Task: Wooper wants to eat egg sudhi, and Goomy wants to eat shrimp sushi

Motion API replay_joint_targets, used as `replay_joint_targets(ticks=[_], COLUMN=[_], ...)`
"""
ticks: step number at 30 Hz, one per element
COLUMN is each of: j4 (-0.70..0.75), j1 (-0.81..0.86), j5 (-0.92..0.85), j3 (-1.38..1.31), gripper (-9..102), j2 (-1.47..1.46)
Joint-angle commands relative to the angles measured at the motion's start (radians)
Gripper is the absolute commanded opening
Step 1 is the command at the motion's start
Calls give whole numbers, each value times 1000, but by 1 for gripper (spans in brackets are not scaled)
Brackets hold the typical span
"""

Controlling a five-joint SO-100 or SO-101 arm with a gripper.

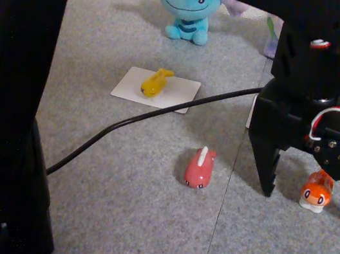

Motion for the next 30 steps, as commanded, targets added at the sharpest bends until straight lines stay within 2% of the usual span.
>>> replay_joint_targets(ticks=[1, 4, 17, 25, 30], j4=[-25, -44, -101, -101, -94], j1=[2, 2, 12, 14, 2], j5=[8, 8, 12, 32, 48], j3=[-35, -35, -35, -35, -37], gripper=[50, 47, 14, 3, 1], j2=[3, 3, -6, -3, 11])
